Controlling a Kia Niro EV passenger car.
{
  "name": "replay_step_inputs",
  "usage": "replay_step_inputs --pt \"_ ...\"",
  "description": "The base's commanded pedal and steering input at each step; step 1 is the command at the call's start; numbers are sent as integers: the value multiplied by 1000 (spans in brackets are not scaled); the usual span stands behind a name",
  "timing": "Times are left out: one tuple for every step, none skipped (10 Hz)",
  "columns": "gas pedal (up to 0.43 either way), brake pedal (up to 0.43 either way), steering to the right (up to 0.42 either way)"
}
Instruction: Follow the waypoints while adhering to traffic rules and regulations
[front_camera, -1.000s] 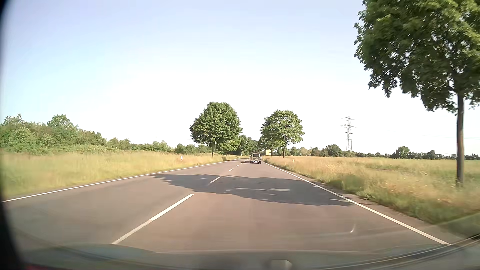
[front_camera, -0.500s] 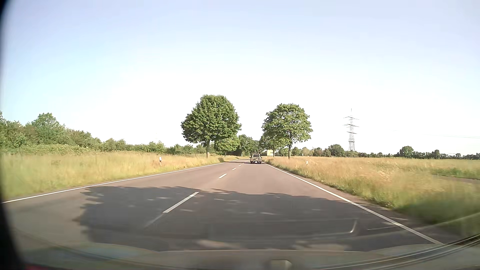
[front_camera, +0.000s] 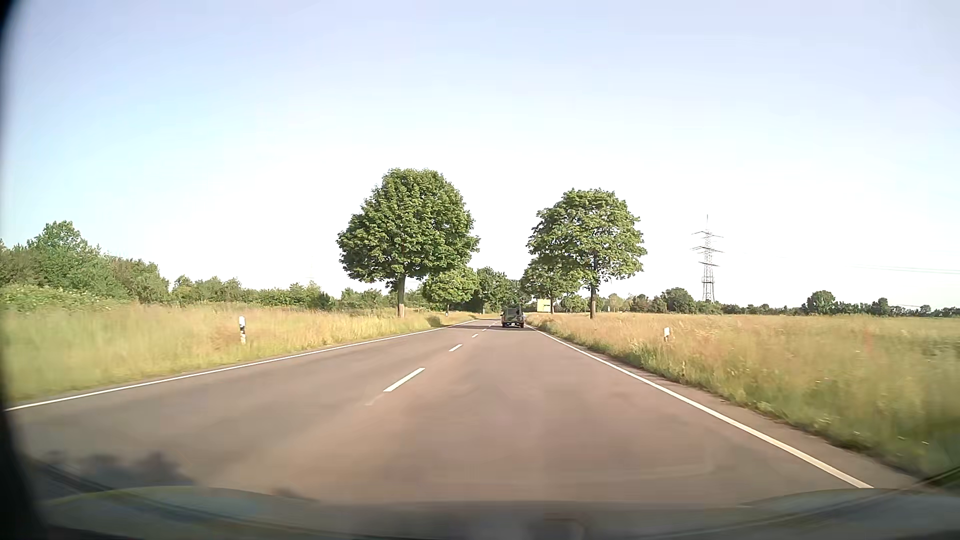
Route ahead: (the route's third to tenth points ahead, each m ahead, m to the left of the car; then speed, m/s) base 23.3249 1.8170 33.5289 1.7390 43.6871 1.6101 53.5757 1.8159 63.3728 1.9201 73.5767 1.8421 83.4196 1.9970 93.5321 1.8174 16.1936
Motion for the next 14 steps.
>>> replay_step_inputs --pt "177 30 0" --pt "177 30 0" --pt "177 30 0" --pt "177 30 0" --pt "177 30 -1" --pt "177 30 0" --pt "177 30 0" --pt "177 30 -1" --pt "177 30 -1" --pt "177 30 -1" --pt "177 30 -1" --pt "177 30 -1" --pt "177 30 -1" --pt "177 30 0"
